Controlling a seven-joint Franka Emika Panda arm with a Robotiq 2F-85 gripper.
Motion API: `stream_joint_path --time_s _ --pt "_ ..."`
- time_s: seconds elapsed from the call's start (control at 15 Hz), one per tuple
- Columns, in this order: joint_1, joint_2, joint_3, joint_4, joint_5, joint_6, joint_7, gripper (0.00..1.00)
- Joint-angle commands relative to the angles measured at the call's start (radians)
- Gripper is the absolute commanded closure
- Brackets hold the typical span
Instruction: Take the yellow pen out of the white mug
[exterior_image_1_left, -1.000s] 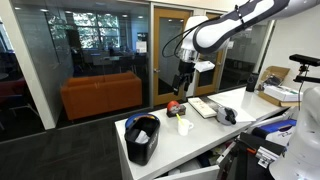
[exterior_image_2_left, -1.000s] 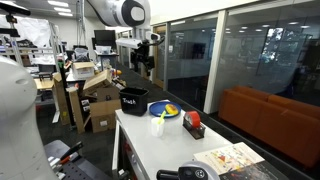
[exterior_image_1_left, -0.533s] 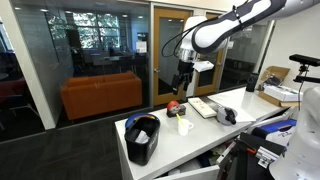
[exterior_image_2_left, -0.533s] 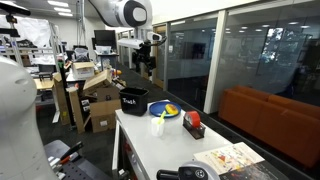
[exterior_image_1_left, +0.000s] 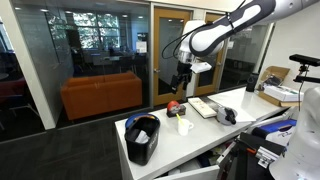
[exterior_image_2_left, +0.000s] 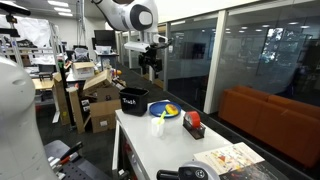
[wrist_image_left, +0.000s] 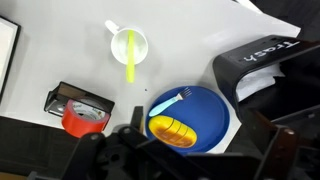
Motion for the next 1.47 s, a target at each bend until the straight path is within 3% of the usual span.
stream_joint_path --time_s 0.0,0.4,1.4 --pt "-0.020 0.089 -0.011 0.084 -0.024 0.019 -0.002 0.00" --pt "-0.027 0.224 -0.029 0.170 -0.041 0.028 -0.008 0.00" --pt "-0.032 0.395 -0.080 0.144 -0.099 0.086 0.008 0.00"
